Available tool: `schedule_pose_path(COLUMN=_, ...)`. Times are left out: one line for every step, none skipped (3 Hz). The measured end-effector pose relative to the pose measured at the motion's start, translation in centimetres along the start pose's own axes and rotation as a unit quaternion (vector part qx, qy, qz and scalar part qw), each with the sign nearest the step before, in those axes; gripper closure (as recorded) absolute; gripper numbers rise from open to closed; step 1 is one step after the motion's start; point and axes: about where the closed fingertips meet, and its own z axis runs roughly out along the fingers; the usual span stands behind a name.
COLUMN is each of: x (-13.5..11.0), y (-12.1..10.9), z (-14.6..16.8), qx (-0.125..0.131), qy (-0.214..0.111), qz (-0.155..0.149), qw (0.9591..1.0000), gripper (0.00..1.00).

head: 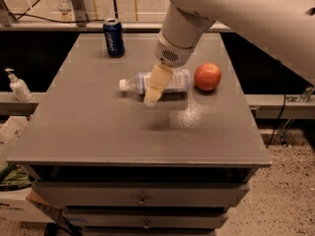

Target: Knock blue plastic bottle over

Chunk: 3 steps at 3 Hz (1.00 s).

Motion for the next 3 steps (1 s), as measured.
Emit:
schedule_pose_path(x=0.4, y=0.4, z=-0.5, qx=-0.006, qy=-0.040, qz=0.027, qw=0.9988, gripper=0.00)
schedule_pose_path(x=2.2, y=0.8, z=-1.1, qx=-0.015, qy=-0.089, qz=0.077, qw=0.9930, gripper=0.00)
schedule_pose_path(x=4.9, y=1.2, z=-1.9, qx=-0.018, qy=-0.133, qz=0.128, qw=0.9827, gripper=0.00)
